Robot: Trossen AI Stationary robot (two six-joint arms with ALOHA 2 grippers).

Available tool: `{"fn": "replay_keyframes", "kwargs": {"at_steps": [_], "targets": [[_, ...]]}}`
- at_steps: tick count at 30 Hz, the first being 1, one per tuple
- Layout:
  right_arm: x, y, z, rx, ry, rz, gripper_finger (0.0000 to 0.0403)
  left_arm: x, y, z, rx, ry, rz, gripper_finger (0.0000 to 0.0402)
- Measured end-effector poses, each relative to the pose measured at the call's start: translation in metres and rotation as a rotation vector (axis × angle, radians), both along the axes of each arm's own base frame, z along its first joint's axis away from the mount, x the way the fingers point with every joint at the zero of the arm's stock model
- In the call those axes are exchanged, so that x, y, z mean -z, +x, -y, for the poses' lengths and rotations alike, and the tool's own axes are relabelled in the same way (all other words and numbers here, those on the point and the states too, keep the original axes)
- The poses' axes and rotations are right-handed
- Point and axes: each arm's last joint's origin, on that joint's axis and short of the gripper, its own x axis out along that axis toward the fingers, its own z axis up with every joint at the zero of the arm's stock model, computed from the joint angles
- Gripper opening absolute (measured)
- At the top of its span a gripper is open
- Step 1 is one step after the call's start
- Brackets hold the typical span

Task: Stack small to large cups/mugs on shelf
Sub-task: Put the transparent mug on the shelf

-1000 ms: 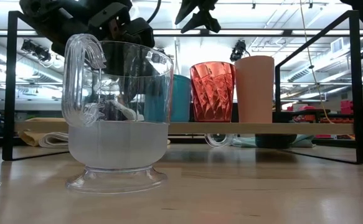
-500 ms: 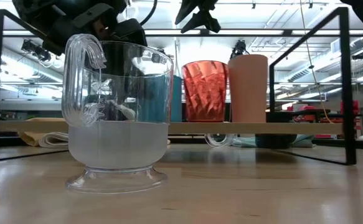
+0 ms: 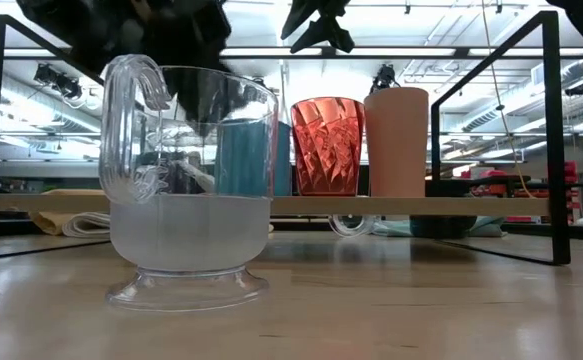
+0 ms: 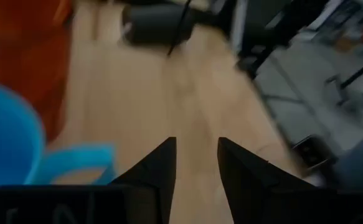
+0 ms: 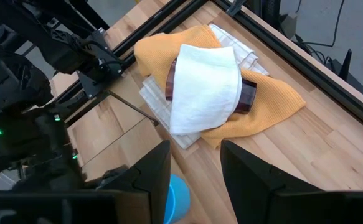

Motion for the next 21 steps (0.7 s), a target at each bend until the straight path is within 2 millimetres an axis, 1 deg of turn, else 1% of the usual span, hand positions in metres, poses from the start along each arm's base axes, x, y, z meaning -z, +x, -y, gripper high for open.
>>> {"fn": "replay_keyframes", "kwargs": {"at_steps": [3,7,10,13,14,17,21], "targets": [[0.000,0.000,0.000,0.000,0.000,0.000,0.0146,-0.012,0.001,0.005,0.027,-0.021,0.106,0.0120],[0.000,0.000,0.000,-0.005,-0.004,-0.002,0.0146,-0.043,-0.002,0.006,0.034,-0.040,0.342,0.0110],[0.000,0.000,0.000,-0.006,-0.006,-0.001,0.0146,-0.070,-0.008,-0.001,-0.076,-0.008,0.486,0.0101],[0.000,0.000,0.000,-0.011,-0.011,-0.003,0.0146,-0.094,-0.017,-0.018,-0.270,0.043,0.559,0.0091],[0.000,0.000,0.000,-0.013,-0.012,-0.004,0.0146,-0.098,-0.021,-0.025,-0.323,0.061,0.555,0.0088],[0.000,0.000,0.000,-0.019,-0.017,-0.010,0.0146,-0.105,-0.031,-0.049,-0.451,0.086,0.516,0.0077],[0.001,-0.002,-0.004,-0.039,-0.022,-0.032,0.0146,-0.102,-0.046,-0.081,-0.585,0.074,0.384,0.0068]]}}
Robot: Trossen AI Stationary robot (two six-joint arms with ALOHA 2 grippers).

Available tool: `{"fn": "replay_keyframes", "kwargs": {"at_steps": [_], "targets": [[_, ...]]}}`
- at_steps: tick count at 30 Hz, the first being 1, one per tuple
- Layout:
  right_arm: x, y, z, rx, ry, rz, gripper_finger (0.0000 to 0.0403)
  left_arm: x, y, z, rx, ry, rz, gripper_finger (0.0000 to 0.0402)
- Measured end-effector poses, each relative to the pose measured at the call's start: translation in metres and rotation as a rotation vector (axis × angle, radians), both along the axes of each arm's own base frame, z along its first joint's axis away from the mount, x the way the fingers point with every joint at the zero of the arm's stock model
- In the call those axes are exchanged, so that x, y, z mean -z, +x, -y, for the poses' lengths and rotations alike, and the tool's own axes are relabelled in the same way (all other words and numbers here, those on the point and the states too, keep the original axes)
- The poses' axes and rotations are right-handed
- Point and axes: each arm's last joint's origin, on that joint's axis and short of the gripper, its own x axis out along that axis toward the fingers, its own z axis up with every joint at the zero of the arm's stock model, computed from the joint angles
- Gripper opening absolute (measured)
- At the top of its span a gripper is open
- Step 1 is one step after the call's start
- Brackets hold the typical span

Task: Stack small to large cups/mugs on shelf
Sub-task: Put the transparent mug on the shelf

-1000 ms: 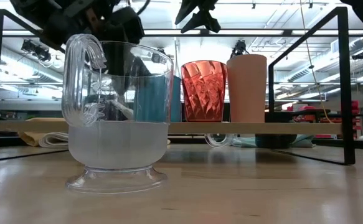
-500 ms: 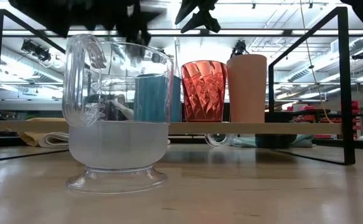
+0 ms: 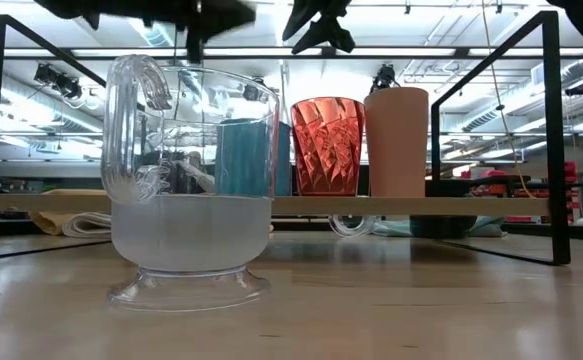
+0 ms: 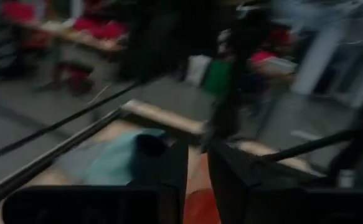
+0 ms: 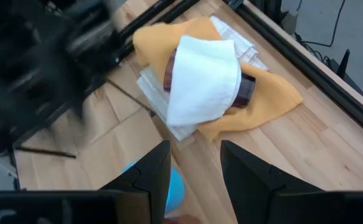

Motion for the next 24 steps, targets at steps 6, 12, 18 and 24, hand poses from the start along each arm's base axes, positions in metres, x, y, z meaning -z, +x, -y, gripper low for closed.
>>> {"fn": "replay_keyframes", "kwargs": {"at_steps": [6,12,18,24], "targets": [[-0.008,-0.014,-0.012,-0.047,-0.016,-0.033,0.0146,-0.005,-0.020,-0.035,-0.039,-0.015,-0.010,0.0064],[-0.024,-0.050,-0.020,-0.044,-0.033,-0.123,0.0146,-0.007,-0.033,-0.059,-0.088,-0.061,0.016,0.0070],[-0.040,-0.094,-0.030,0.003,-0.102,-0.154,0.0146,-0.007,-0.039,-0.070,-0.111,-0.070,0.018,0.0067],[-0.018,-0.123,-0.032,0.047,-0.103,-0.111,0.0146,-0.007,-0.043,-0.075,-0.138,-0.070,0.019,0.0066]]}}
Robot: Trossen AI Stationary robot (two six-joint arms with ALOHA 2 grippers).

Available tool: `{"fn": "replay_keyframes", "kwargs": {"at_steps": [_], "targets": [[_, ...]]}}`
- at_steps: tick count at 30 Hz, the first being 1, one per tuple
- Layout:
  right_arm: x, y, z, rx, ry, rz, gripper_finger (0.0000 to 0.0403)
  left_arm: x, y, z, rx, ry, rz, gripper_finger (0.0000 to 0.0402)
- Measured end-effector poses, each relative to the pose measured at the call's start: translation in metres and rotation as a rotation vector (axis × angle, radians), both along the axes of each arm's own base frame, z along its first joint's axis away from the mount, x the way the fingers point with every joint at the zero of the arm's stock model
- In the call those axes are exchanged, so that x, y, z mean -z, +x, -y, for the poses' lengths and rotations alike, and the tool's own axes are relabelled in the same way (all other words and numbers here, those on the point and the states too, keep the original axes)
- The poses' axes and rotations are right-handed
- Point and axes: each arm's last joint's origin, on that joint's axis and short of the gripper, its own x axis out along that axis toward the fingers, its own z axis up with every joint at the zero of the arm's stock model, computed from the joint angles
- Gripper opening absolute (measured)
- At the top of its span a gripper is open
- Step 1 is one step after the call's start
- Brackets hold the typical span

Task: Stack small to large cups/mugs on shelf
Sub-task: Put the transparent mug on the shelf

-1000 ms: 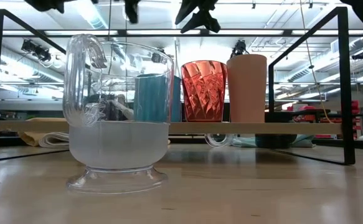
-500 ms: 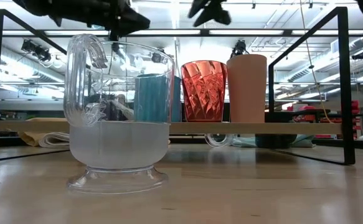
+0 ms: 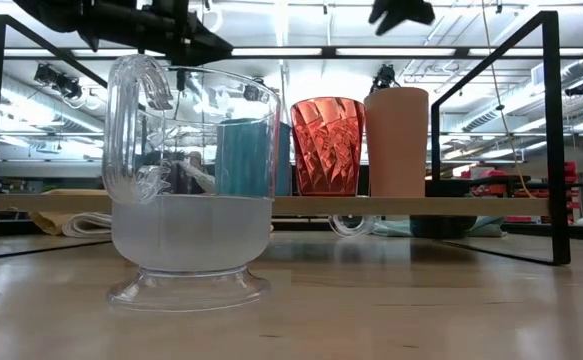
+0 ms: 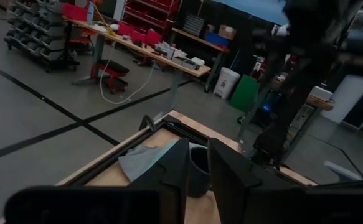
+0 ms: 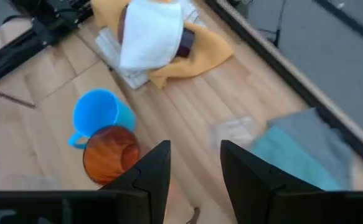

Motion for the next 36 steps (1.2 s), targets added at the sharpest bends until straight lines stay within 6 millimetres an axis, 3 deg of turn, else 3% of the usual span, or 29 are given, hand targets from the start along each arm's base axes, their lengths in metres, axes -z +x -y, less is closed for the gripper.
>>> {"fn": "replay_keyframes", "kwargs": {"at_steps": [5,13,20,36], "targets": [[0.038,-0.018,0.002,0.004,0.051,0.093,0.0146,0.000,0.000,0.000,0.000,-0.001,0.001,0.0072],[0.087,-0.032,0.023,-0.073,0.139,0.203,0.0146,0.000,0.000,0.001,0.004,-0.050,0.021,0.0067],[0.099,-0.028,0.047,-0.134,0.144,0.254,0.0146,0.000,0.001,0.002,0.010,-0.066,0.029,0.0074],[0.130,-0.021,0.130,-0.039,0.295,0.300,0.0146,-0.004,0.002,0.003,0.057,0.012,0.038,0.0085]]}}
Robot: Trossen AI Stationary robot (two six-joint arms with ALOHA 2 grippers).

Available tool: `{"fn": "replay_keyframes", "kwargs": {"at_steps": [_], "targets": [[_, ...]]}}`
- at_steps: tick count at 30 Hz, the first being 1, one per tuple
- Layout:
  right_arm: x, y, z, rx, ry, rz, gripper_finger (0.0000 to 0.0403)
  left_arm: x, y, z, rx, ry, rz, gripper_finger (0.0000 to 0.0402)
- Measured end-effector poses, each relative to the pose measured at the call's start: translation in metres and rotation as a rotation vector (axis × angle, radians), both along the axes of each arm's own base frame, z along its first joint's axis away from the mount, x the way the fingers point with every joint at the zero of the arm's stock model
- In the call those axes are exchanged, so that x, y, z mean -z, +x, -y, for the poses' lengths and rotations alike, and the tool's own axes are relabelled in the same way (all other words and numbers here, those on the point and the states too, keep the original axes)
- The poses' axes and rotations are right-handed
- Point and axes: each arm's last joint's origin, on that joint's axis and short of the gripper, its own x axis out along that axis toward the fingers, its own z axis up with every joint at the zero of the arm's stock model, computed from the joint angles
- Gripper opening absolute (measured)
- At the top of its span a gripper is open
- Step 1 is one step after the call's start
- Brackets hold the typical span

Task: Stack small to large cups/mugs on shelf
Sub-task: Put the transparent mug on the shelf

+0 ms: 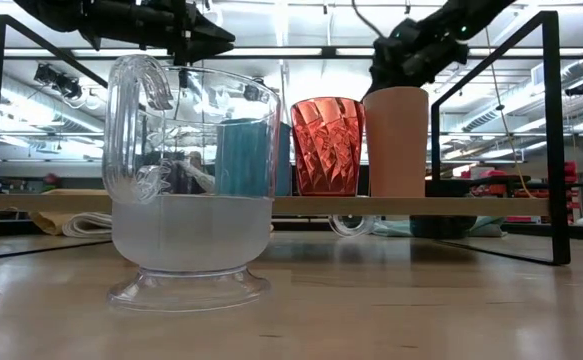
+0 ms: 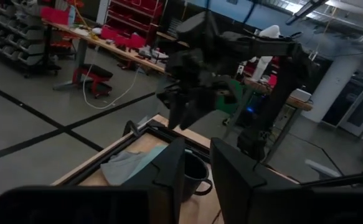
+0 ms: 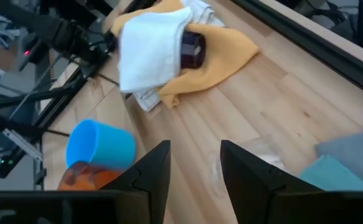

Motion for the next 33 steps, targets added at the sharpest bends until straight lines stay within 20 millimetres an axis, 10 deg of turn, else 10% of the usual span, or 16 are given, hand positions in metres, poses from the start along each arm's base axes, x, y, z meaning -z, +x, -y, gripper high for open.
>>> {"fn": "replay_keyframes", "kwargs": {"at_steps": [33], "targets": [[0.098,0.024,0.048,-0.052,0.221,-0.243,0.0146,-0.005,0.000,0.000,-0.005,0.068,0.026,0.0071]]}}
